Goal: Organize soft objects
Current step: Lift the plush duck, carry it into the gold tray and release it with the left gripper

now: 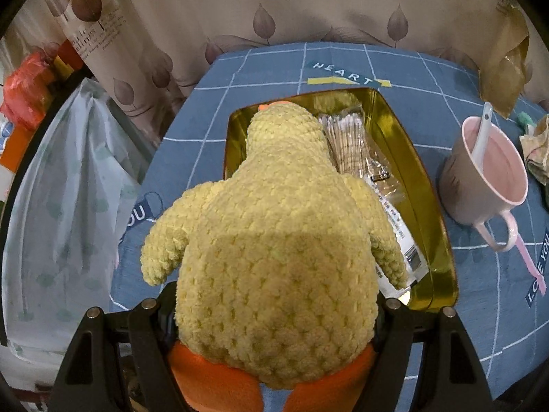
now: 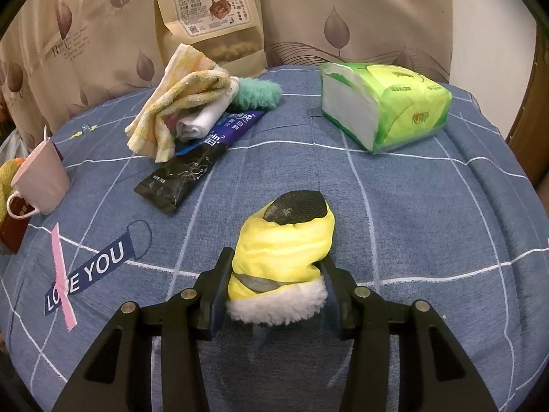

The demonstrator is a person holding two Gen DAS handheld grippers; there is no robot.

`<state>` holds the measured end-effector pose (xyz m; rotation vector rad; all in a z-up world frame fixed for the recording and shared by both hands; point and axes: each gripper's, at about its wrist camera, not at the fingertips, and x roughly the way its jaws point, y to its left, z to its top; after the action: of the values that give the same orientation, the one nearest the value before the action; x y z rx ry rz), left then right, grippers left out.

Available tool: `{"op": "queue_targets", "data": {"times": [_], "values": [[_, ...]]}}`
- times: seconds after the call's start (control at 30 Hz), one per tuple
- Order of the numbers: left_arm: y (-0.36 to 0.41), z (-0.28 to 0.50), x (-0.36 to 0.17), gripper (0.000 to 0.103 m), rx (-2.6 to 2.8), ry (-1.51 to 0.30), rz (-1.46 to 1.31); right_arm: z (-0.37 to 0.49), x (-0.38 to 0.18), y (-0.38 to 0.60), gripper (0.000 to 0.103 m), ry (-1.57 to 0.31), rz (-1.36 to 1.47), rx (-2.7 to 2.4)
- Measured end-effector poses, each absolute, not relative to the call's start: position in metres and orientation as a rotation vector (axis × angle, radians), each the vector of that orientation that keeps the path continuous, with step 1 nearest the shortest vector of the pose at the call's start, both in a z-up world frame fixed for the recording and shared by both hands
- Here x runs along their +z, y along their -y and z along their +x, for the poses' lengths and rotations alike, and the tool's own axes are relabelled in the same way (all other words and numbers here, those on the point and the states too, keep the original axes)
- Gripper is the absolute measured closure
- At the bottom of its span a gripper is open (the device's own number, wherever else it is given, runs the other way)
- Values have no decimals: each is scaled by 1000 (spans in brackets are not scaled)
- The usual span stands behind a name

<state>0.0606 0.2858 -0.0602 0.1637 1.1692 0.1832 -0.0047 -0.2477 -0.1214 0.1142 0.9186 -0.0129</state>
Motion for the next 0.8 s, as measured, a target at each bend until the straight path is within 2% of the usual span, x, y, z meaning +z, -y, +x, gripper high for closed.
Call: {"op": "queue_targets", "data": {"times": [0.43,0.8], "values": [[-300,61,-62,19,125,-1194,71,-4,-121,246,57,-922,101,-19],[-313,81,-61,15,104,-1291,-19,-4,-121,246,57,-921,107,-20]]}}
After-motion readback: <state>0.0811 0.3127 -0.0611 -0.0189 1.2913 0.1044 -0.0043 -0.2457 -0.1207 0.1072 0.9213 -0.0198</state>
